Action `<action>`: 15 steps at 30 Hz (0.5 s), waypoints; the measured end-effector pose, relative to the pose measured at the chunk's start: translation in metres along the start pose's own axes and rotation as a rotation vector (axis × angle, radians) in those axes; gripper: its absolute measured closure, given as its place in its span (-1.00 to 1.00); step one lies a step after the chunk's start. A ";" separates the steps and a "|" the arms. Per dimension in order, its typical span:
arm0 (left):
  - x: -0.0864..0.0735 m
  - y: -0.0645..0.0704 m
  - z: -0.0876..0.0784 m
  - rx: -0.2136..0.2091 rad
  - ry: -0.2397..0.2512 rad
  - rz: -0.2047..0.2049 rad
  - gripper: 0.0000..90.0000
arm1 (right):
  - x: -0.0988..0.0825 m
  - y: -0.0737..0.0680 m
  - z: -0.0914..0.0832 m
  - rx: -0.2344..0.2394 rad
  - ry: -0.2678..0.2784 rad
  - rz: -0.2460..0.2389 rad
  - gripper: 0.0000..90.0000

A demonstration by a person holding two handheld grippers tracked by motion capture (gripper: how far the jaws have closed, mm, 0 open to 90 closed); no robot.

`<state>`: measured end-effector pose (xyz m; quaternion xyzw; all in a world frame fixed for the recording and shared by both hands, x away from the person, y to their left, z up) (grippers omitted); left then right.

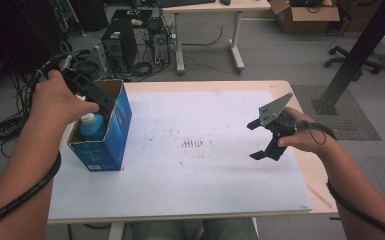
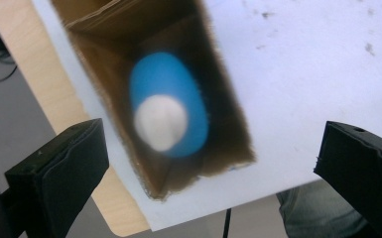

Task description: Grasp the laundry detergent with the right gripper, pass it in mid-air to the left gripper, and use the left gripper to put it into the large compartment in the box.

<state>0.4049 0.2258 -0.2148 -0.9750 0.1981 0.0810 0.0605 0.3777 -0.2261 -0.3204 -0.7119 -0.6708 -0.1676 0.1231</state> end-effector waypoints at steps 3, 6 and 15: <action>0.003 0.013 -0.004 0.005 -0.015 0.105 -1.00 | 0.001 0.001 -0.002 -0.004 -0.005 0.001 -0.95; 0.006 0.029 -0.006 0.027 -0.045 0.188 -1.00 | 0.002 0.003 -0.005 -0.004 -0.012 -0.004 -0.95; 0.010 0.087 -0.013 0.056 -0.069 0.475 -1.00 | 0.006 0.005 -0.011 -0.010 -0.039 -0.012 -0.95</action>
Point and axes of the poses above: each handheld gripper's, and its own axes: z roughly forward along the jaws, x roughly out of its top, y roughly to its right, the point moved 3 cm from there along z, roughly forward along the jaws, and after that the axes turned 15 degrees about -y, right-handed, at the moved point
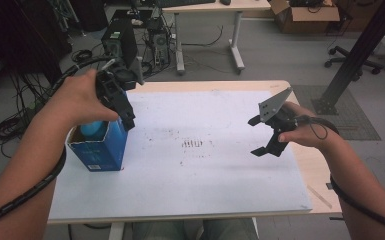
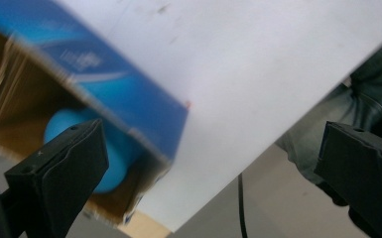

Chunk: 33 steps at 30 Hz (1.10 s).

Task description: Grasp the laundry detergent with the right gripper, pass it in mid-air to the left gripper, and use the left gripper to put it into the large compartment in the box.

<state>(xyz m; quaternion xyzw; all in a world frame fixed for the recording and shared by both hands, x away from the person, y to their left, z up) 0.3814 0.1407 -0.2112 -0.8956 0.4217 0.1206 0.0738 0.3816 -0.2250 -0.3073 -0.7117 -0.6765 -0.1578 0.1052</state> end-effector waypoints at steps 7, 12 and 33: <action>0.016 0.026 -0.001 0.012 -0.042 0.122 -1.00 | 0.003 0.000 -0.005 -0.002 -0.028 -0.010 -0.94; 0.022 0.038 -0.004 0.010 -0.034 0.201 -1.00 | 0.005 0.000 -0.008 -0.004 -0.047 -0.013 -0.95; 0.044 0.051 0.004 0.071 -0.006 0.454 -0.99 | 0.022 0.001 -0.003 0.021 -0.183 -0.057 -0.94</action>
Point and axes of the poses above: each handheld gripper's, and its own axes: z roughly forward along the jaws, x roughly out of its top, y roughly to its right, the point moved 3 cm from there along z, roughly forward along the jaws, and after that the axes turned 15 degrees about -y, right-handed, at the moved point
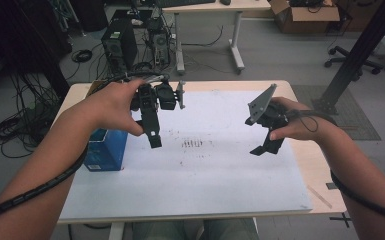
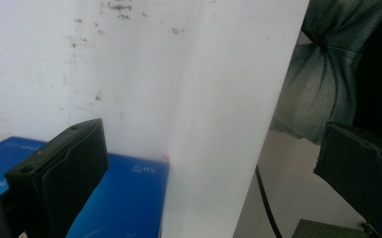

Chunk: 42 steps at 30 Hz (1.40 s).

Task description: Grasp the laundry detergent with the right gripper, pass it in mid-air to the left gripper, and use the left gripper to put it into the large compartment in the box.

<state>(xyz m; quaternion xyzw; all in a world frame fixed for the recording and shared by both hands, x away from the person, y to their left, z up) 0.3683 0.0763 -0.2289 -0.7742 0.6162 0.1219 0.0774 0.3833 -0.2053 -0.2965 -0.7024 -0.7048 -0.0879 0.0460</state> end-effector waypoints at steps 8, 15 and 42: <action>0.005 -0.008 0.007 -0.001 0.020 0.082 -1.00 | 0.004 0.000 0.001 0.016 -0.070 -0.009 -0.94; 0.014 -0.012 0.008 0.012 0.022 0.098 -1.00 | 0.005 0.003 0.006 0.025 -0.086 -0.011 -0.93; 0.026 -0.016 0.006 -0.009 0.045 0.125 -1.00 | 0.003 0.008 0.008 0.031 -0.094 -0.007 -0.93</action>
Point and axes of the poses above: each handheld gripper's, and its own axes: z roughly forward along the jaws, x roughly out of its top, y roughly to its right, the point moved 3 cm from there along z, roughly forward along the jaws, and after that the axes turned 15 degrees about -y, right-handed, at the moved point
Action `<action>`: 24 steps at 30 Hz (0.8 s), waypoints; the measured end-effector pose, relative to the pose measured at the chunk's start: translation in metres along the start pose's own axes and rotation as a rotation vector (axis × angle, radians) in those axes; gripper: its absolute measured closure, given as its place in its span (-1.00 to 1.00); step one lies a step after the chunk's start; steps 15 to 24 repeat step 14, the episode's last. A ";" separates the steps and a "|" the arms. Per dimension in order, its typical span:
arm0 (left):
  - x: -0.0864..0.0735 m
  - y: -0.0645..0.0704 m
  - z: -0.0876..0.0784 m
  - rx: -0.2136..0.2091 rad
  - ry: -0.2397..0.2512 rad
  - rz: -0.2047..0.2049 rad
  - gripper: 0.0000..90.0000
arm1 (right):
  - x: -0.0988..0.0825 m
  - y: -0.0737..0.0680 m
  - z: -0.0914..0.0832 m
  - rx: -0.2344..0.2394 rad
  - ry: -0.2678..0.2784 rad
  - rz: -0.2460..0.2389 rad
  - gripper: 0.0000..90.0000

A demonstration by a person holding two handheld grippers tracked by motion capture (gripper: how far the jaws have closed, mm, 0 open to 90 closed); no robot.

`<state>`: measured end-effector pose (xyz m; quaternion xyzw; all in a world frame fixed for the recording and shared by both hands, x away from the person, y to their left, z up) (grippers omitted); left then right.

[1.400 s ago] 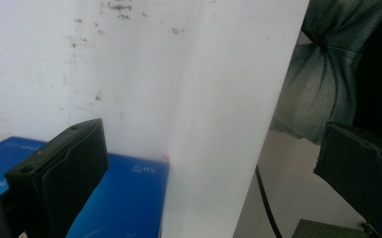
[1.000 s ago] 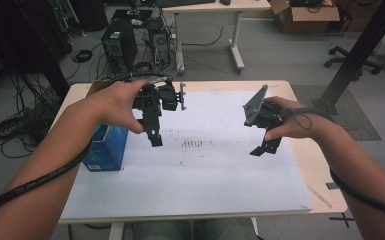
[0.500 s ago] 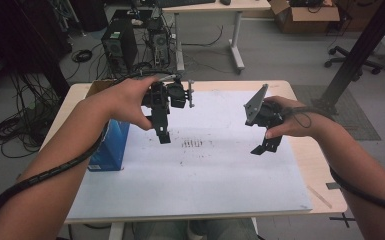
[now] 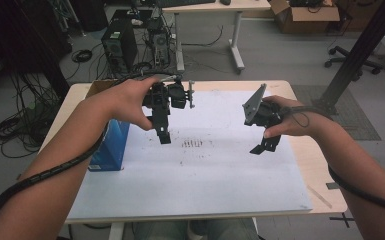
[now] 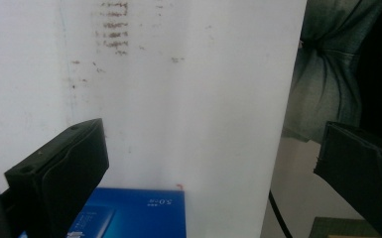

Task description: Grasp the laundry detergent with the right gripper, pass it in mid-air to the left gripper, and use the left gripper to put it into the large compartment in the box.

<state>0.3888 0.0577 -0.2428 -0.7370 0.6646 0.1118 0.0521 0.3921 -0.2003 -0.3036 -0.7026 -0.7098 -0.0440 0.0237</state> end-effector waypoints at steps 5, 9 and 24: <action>-0.001 0.001 0.000 -0.001 0.001 0.000 -1.00 | 0.001 0.000 0.000 -0.001 0.002 -0.002 -0.93; 0.000 0.002 0.000 0.001 0.004 0.001 -1.00 | 0.002 -0.001 0.000 0.000 0.001 -0.005 -0.93; 0.000 -0.001 0.003 -0.002 0.042 -0.017 -1.00 | 0.004 -0.001 -0.001 -0.004 0.020 -0.006 -0.93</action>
Point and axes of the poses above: each handheld gripper's, and its own axes: z roughly forward along the jaws, x roughly out of its top, y roughly to its right, the point moved 3 cm from there along z, roughly forward along the jaws, and after that the axes turned 15 degrees about -y, right-handed, at the moved point
